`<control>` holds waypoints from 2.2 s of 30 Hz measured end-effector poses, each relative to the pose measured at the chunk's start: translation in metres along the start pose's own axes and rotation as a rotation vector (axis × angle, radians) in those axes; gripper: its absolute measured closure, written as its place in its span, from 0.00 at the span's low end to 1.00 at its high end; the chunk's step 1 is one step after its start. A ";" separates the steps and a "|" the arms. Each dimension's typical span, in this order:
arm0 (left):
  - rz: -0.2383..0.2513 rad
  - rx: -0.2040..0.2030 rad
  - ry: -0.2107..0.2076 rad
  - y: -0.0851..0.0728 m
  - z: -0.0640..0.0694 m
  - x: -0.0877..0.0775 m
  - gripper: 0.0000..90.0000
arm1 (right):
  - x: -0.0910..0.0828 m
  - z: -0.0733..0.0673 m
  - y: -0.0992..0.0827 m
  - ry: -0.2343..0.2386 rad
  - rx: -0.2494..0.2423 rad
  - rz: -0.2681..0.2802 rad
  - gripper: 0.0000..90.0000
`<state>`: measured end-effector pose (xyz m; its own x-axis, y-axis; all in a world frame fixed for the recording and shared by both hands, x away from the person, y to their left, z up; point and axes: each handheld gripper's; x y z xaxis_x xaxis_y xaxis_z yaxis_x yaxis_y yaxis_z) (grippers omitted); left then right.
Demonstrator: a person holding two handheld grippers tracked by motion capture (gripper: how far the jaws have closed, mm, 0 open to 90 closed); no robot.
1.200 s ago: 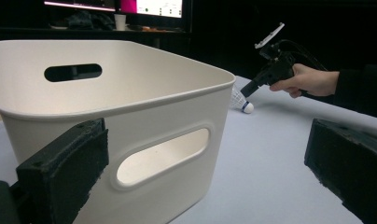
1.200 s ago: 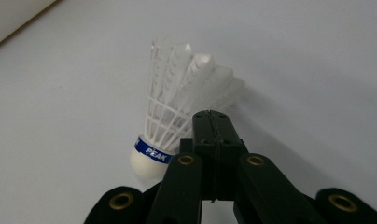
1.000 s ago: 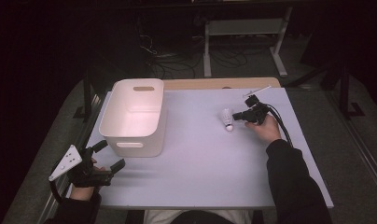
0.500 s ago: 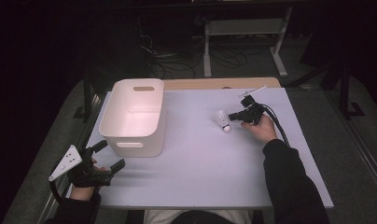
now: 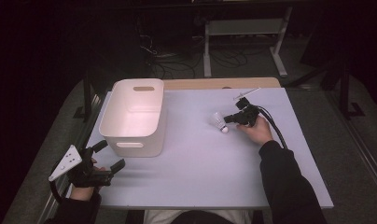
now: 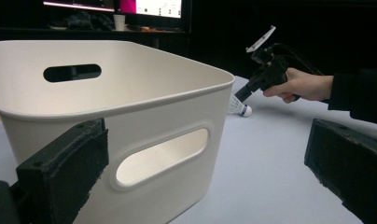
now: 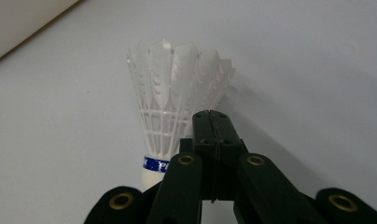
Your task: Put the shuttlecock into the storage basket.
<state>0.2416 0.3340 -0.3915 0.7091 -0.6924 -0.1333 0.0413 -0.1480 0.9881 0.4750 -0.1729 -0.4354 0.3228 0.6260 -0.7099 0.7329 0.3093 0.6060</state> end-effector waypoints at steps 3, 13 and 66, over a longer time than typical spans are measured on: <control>0.000 0.000 0.000 0.000 0.000 0.000 0.00 | 0.000 -0.002 0.000 0.000 -0.009 -0.002 0.99; 0.000 0.000 0.000 0.000 0.000 0.000 0.00 | -0.001 -0.005 0.001 0.004 -0.024 0.004 0.99; 0.000 0.002 -0.001 0.000 0.000 0.000 0.00 | -0.028 -0.033 0.014 -0.106 -0.046 -0.097 0.00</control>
<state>0.2416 0.3337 -0.3915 0.7082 -0.6933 -0.1334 0.0402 -0.1490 0.9880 0.4558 -0.1627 -0.3951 0.3145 0.5135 -0.7984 0.7364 0.3987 0.5465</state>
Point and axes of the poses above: each handheld gripper's, and its own axes: x roughly forward along the jaws, y roughly out of its top, z roughly to its right, and after that the axes turned 9 degrees about x, right-handed
